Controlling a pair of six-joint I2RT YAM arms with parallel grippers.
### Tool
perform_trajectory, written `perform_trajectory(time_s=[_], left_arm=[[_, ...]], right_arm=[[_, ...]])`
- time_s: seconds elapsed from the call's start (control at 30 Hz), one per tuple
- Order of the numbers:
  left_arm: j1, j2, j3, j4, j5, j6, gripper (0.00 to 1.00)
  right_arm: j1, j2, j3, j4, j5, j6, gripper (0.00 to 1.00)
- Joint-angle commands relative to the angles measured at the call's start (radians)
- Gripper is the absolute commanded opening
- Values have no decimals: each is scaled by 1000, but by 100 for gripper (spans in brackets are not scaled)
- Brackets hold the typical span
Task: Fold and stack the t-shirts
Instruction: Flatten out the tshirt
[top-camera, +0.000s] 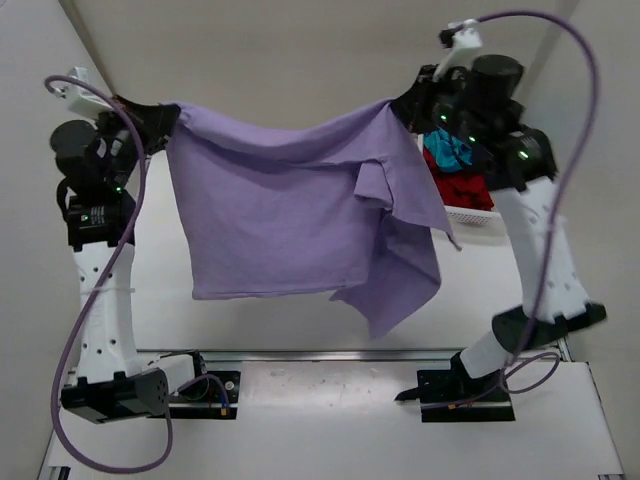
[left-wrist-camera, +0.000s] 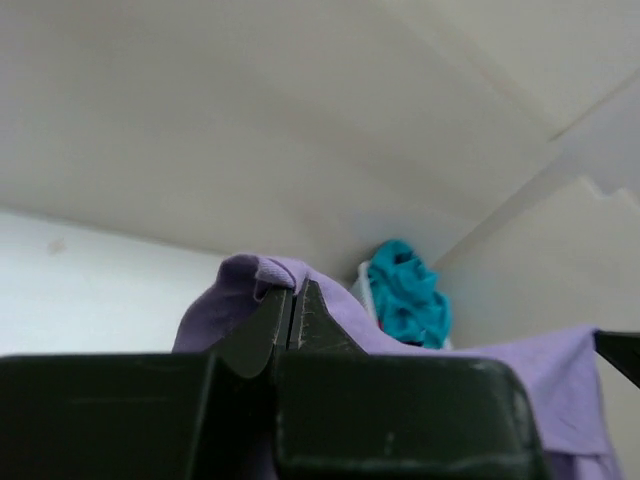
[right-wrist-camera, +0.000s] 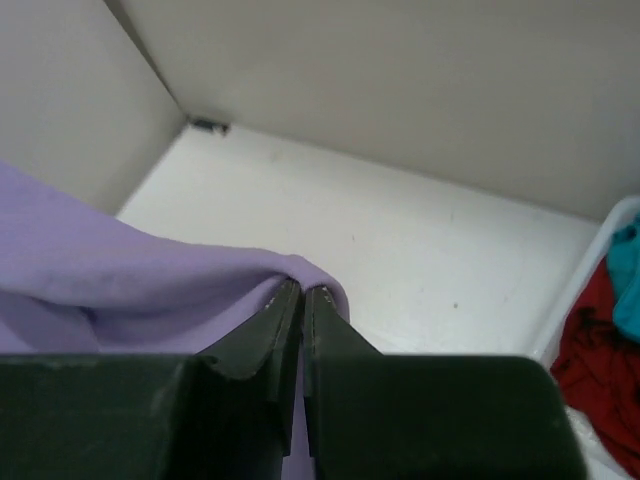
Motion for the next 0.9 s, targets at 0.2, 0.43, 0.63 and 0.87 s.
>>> perform_trajectory(time_s=[0.2, 0.43, 0.63, 0.87], left_arm=[[-83, 313, -360, 109, -175, 39, 0], [-83, 879, 217, -138, -152, 53, 10], [-121, 652, 54, -10, -180, 76, 75], [-317, 262, -705, 211, -161, 56, 13]], right_arm=[[-128, 455, -28, 71, -352, 31, 0], [-262, 884, 457, 5, -430, 191, 19], [-241, 674, 328, -75, -241, 65, 48], [-255, 390, -399, 194, -150, 15, 1]])
